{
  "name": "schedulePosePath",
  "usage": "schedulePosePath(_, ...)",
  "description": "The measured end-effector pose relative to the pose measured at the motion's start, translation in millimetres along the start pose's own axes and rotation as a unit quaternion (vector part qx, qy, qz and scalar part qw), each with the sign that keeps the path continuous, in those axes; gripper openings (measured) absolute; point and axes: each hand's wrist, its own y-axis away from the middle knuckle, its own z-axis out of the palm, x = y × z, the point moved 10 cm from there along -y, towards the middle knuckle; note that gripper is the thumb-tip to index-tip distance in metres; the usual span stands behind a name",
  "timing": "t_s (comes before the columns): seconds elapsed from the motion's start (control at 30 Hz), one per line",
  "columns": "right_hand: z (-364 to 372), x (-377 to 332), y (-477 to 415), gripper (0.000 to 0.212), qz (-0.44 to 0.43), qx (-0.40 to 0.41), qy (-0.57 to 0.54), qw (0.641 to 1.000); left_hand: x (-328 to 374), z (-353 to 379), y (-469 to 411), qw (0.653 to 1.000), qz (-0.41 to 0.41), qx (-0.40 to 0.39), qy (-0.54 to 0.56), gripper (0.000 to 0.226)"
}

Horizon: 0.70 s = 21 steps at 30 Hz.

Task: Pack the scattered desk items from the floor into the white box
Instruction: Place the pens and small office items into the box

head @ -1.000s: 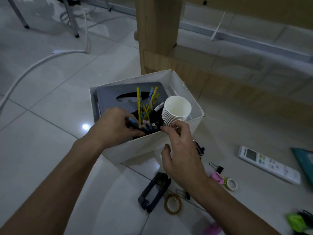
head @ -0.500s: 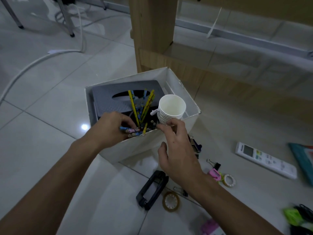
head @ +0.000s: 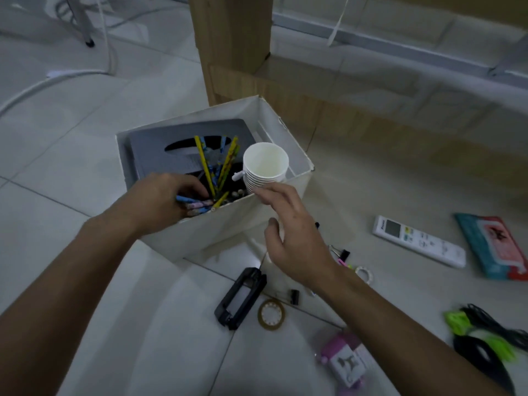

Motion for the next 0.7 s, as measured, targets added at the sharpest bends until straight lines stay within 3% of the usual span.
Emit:
schedulePosePath(0.1, -27.5, 23.0, 15.6, 0.05, 0.037, 0.072, -0.051, 0.995, -7.9, -12.2, 18.2, 0.997, -0.043, 0.056, 0.026, 0.04)
schedulePosePath(0.17, -40.8, 40.5, 29.9, 0.044, 0.069, 0.094, -0.045, 0.992, -7.8, -25.1, 44.1, 0.988, -0.07, 0.137, 0.027, 0.041)
schedulePosePath(0.27, -49.7, 64.9, 53.3, 0.034, 0.126, 0.069, -0.02, 0.989, 24.4, -44.3, 106.8, 0.938, -0.024, 0.342, 0.055, 0.034)
schedulePosePath(0.33, -49.9, 80.8, 71.4, 0.03, 0.173, 0.037, -0.001, 0.984, 51.4, -30.5, 135.4, 0.909, 0.025, 0.399, 0.119, 0.023)
schedulePosePath(0.4, -46.9, 91.1, 89.3, 0.028, 0.206, 0.003, 0.035, 0.978, 76.0, 4.6, 134.4, 0.921, 0.073, 0.341, 0.174, 0.018)
schedulePosePath(0.5, -40.8, 90.1, 110.7, 0.023, 0.215, -0.045, 0.085, 0.972, 97.0, 74.9, 119.3, 0.955, 0.092, 0.194, 0.203, 0.016)
schedulePosePath(0.6, -10.9, 66.0, 126.7, 0.023, 0.148, -0.157, 0.137, 0.967, 94.0, 127.3, 115.7, 0.961, 0.035, 0.107, 0.253, 0.021)
schedulePosePath(0.7, 23.3, 53.0, 135.9, 0.033, 0.111, -0.222, 0.198, 0.948, 85.4, 146.9, 118.8, 0.955, -0.025, 0.09, 0.282, 0.023)
